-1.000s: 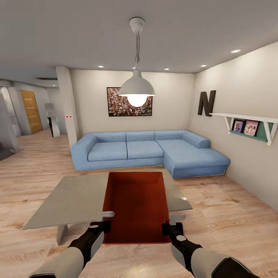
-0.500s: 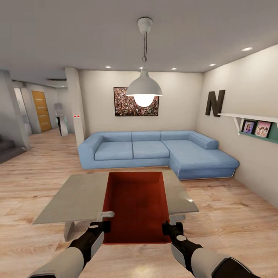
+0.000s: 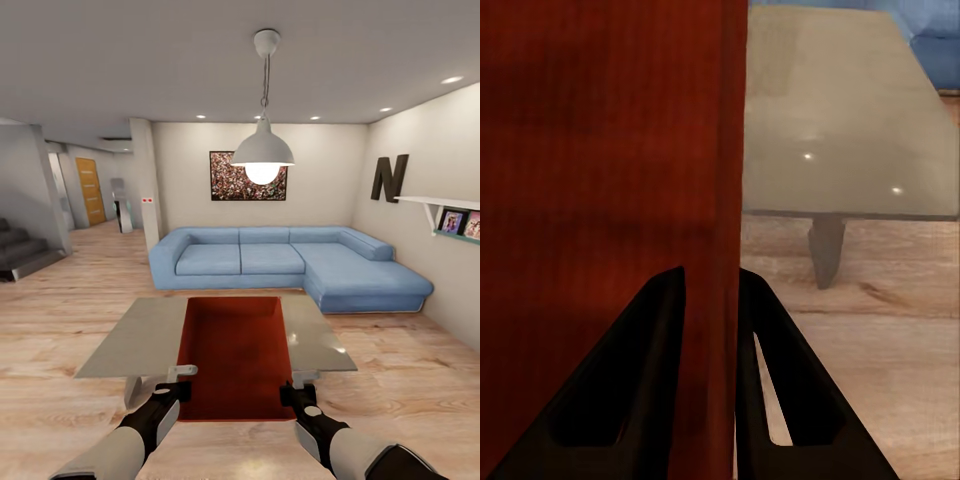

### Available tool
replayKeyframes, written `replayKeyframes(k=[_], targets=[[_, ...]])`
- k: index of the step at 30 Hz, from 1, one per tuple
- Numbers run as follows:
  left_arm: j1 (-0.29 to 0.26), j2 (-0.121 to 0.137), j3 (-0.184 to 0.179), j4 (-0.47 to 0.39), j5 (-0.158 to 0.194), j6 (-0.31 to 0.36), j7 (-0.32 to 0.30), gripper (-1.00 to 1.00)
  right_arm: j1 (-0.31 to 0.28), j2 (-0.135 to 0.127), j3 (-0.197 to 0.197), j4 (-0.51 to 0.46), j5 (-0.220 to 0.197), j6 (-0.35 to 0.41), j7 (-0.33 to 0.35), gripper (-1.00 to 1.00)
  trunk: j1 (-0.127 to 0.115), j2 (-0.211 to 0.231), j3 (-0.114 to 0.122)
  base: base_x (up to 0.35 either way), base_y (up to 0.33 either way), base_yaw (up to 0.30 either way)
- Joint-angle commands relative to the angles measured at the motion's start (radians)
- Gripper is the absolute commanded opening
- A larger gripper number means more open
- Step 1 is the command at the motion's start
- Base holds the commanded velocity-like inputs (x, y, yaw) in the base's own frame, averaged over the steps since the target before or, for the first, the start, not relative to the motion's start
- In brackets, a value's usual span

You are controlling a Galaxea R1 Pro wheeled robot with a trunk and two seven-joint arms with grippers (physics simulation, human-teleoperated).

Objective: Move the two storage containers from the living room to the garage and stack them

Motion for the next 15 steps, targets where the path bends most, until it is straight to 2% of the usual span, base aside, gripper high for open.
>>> replayKeyframes(k=[1, 15], targets=[[-0.001, -0.002, 0.029, -0.003, -0.026, 0.007, 0.012, -1.00, -0.001, 0.000, -0.010, 0.002, -0.027, -0.008, -0.003, -1.00, 0.000, -0.001, -0.001, 0.000, 0.000, 0.298], [-0.001, -0.002, 0.030, -0.004, -0.025, 0.007, 0.012, -1.00, -0.001, 0.000, -0.010, 0.002, -0.025, -0.008, -0.003, -1.00, 0.000, -0.001, -0.001, 0.000, 0.000, 0.300]])
